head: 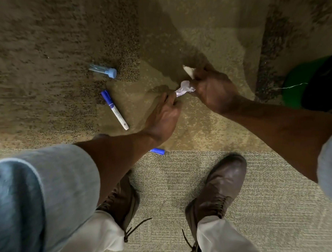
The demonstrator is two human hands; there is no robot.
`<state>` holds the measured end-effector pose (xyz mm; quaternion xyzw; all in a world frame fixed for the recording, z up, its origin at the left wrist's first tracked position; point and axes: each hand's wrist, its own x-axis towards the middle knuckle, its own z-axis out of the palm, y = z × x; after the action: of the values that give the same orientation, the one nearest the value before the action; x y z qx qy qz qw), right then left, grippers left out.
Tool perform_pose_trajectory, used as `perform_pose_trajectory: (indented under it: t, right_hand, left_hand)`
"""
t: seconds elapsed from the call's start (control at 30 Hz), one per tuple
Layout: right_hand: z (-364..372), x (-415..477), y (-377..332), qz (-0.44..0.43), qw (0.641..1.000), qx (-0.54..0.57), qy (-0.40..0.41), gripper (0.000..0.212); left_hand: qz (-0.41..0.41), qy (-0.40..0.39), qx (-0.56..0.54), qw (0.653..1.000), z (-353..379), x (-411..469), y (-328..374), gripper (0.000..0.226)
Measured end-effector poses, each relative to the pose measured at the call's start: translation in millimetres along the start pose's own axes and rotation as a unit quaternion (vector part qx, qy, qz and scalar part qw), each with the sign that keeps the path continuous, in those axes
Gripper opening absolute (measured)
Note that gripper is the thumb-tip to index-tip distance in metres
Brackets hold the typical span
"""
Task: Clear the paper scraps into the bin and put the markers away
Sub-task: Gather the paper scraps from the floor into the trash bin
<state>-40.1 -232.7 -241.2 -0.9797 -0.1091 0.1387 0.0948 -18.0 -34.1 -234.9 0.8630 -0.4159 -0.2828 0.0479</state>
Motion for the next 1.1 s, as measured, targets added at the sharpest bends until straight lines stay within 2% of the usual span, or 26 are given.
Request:
perform_pose_trajectory:
  t: [0.07, 0.1, 0.2, 0.27, 0.4, 0.5, 0.67, 0.77, 0.87, 0.93, 1.1]
  right_hand:
    - [1.9, -6.5, 0.7, 0.044, 0.999, -0.007, -0.031, 0.041]
    - [0.6, -11.4, -0.3, 0.067, 0.998, 0.003, -0.021, 0.04]
    - [-9.3, -29.9, -9.2, 0.126, 0.984, 0.096, 0.075, 0.029]
    - [-15.0, -46.2, -14.3, 0.164, 0.969, 0.128, 0.136, 0.034]
    - [-33.3, -83.5, -31.2, 0.255, 0.944, 0.174, 0.118, 0.02]
    - [-57.5, -114.9, -47.0, 0.319, 0.917, 0.192, 0.144, 0.013]
    - [-103.9, -163.0, -52.6, 0.441, 0.845, 0.229, 0.196, 0.014]
    - [-135.8, -187.6, -42.8, 0.485, 0.802, 0.253, 0.24, 0.019]
    - [-161.8, -203.7, -26.1, 0.528, 0.749, 0.282, 0.285, 0.025]
    - [-182.0, -215.6, -11.5, 0.55, 0.715, 0.298, 0.311, 0.029]
    - [-214.2, -242.2, 15.1, 0.563, 0.698, 0.303, 0.322, 0.029]
  left_hand:
    - [0.0, -0.002, -0.024, 1.0, -1.3, -7.1, -4.6, 0.029]
    - [-0.004, -0.003, -0.036, 0.999, -2.8, -11.4, -6.7, 0.025]
    - [-0.024, 0.01, -0.088, 0.996, -9.0, -24.4, -10.9, 0.019]
    - [-0.045, 0.016, -0.104, 0.993, -16.4, -32.3, -10.2, 0.017]
    - [-0.071, 0.024, -0.115, 0.991, -35.2, -42.5, -1.3, 0.017]
    - [-0.075, 0.048, -0.147, 0.985, -55.2, -46.9, 14.7, 0.012]
    - [-0.103, 0.103, -0.246, 0.958, -101.2, -38.3, 72.8, 0.009]
    - [-0.126, 0.133, -0.325, 0.928, -131.8, -25.9, 120.7, 0.013]
    - [-0.138, 0.133, -0.426, 0.884, -160.8, -10.9, 169.5, 0.008]
    - [-0.127, 0.127, -0.463, 0.868, -179.3, 0.1, 204.3, 0.009]
    - [-0.086, 0.12, -0.469, 0.871, -208.1, 25.2, 266.1, 0.012]
